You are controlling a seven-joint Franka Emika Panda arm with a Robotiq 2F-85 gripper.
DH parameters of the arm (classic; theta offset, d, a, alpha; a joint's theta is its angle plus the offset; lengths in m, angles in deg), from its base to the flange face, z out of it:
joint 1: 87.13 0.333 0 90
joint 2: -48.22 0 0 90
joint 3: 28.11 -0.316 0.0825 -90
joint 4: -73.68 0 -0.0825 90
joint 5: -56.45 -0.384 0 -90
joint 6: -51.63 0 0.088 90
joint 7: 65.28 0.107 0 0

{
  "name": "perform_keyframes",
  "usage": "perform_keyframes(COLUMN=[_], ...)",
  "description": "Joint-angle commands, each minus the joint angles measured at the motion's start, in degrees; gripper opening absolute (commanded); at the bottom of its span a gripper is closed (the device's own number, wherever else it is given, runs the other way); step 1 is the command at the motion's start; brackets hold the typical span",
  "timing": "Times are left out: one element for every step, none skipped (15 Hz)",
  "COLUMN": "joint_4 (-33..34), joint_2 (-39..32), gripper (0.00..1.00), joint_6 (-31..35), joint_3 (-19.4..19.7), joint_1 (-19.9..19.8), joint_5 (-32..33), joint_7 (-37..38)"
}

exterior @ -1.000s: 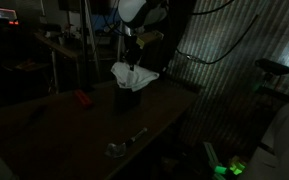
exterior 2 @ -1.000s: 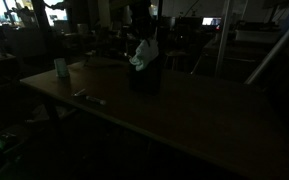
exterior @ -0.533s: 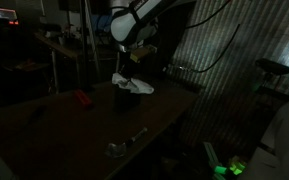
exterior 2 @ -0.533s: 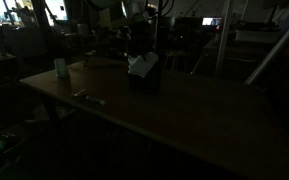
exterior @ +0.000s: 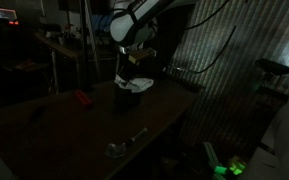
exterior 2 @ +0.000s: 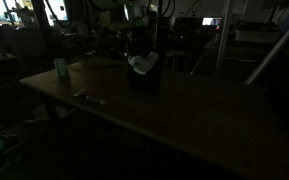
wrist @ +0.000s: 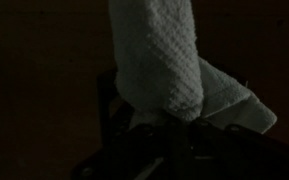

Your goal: Take the cloth and shove it in the box

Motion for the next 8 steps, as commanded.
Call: perform_keyframes(joint_4=[0.01, 0.26, 0.54, 0.67, 0.72, 0.63, 0.41, 0.25], joint_2=[-3.25, -3.73, -4.37, -4.89, -5.59, -6.18, -6.85, -7.44], gripper=[0.03, 0.03, 0.03, 0.03, 0.03, 0.03, 0.03, 0.03], joint_6=[2.44, 2.74, 3.21, 3.53, 3.76, 4.05, 4.50, 4.89], joint_3=[-0.20, -0.27, -0.46, -0.59, -0.82, -1.05, -1.28, -1.47], joint_1=[-0.43, -0.49, -0.54, -0.54, -0.54, -0.59, -0.63, -0.65], joint_5=[-4.64, -5.26, -6.20, -6.95, -7.94, -9.07, -10.20, -11.12], joint_7=[-1.33, -1.71, -2.33, -2.89, -3.66, -4.50, -5.38, -6.10])
